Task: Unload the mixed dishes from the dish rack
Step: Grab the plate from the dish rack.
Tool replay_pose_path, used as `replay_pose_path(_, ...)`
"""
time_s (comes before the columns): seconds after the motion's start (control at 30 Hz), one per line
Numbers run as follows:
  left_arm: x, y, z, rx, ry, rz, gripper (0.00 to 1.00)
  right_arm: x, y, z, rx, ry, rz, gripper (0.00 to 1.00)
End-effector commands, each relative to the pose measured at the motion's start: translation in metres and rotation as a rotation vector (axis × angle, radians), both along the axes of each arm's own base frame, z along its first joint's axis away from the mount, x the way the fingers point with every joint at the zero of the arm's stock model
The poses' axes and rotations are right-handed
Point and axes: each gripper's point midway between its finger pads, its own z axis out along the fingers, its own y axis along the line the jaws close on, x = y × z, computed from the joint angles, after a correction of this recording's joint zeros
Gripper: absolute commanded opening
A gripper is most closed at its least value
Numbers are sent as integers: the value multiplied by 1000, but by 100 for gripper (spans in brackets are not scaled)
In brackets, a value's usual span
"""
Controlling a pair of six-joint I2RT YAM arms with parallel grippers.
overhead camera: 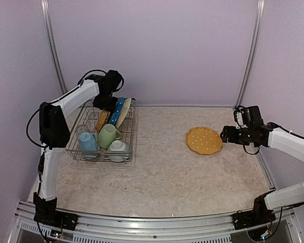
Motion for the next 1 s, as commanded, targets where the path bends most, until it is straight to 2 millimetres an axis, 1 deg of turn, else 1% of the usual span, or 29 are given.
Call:
replay_pose_path(0.0,0,19,-7,77,21,36,50,-6,8,1,16,7,10,87)
replay_pose_path(0.1,-1,23,-7,70,29,40,39,-5,13,4,21,1,18,87)
replay_pose_path(0.2,-3,22,-3,50,26,36,33,-4,17,6,23,-2,24,87)
replay_pose_path(0.27,-4,24,1,49,23,39,27,-3,19,7,21,-1,28,87)
replay_pose_path(0.43,-7,32,3,65,33,54,16,-2,22,11,19,-10,32,87)
replay_pose_path(0.57,-8,36,8,84,26,65,12,-2,23,12,21,-15,33,87)
replay_pose_path(0.67,-10,40,16,103,10,82,9,-2,23,11,21,-12,31,87)
replay_pose_path(0.8,-12,47,36,140,-31,107,0,-1,24,10,21,-9,33,87)
replay_pose_path(0.97,-16,49,64,167,-89,115,0,0,26,10,22,-10,38,87)
